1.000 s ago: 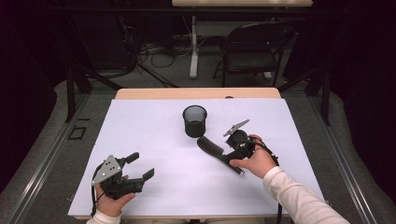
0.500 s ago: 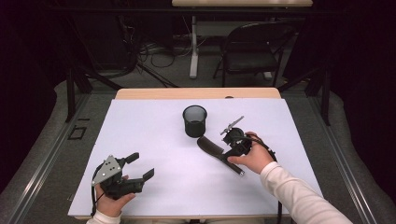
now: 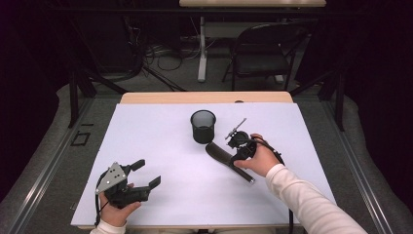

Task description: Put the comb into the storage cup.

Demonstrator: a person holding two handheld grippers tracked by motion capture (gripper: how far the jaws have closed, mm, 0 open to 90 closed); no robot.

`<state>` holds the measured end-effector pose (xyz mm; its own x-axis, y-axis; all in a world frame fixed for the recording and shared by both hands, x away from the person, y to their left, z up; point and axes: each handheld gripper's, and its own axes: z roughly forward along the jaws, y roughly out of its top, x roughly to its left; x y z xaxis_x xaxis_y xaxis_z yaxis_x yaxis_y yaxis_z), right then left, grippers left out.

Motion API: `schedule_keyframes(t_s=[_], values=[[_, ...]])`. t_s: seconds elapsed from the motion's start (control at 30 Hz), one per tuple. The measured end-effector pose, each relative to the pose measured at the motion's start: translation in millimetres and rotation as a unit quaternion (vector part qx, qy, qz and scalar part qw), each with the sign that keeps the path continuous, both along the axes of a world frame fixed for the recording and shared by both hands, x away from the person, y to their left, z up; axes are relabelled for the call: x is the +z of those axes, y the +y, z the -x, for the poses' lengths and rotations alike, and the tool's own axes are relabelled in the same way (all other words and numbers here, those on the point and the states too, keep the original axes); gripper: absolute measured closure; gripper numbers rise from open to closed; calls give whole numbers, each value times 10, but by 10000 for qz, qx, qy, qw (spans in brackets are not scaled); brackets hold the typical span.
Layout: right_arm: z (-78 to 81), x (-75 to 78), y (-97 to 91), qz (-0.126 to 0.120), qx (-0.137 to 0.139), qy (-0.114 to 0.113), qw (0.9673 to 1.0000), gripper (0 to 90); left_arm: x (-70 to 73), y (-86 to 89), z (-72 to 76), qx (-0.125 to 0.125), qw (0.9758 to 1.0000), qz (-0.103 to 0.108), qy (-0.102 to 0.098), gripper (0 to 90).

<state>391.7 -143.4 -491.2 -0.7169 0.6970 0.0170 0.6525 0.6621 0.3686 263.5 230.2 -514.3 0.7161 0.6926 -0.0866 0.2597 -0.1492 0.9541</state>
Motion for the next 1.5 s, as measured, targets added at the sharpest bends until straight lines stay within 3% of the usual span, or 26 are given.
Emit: schedule_keyframes(t_s=[0.5,0.83,0.9,1.03,1.13,1.37,1.5], values=[[-76,-96,43,120,-83,263,9995,401,-1,0,-1,-8,10000,2,8,162],[-90,-157,58,157,-108,254,9995,415,-2,-2,-2,-20,10000,-3,16,162],[-87,-158,70,167,-147,344,9992,424,-2,-2,-3,-24,10000,-5,13,162],[-90,-165,86,199,-67,308,9993,467,-3,-3,-5,-30,10000,-6,13,162],[-88,-171,98,173,-129,438,9988,477,-3,-3,-4,-27,10000,-6,13,162],[-114,-163,109,350,-155,602,9975,520,-3,-4,-4,-32,10000,-7,13,162],[-125,-174,114,342,-170,553,9977,543,-4,-3,-6,-30,10000,-8,22,162]])
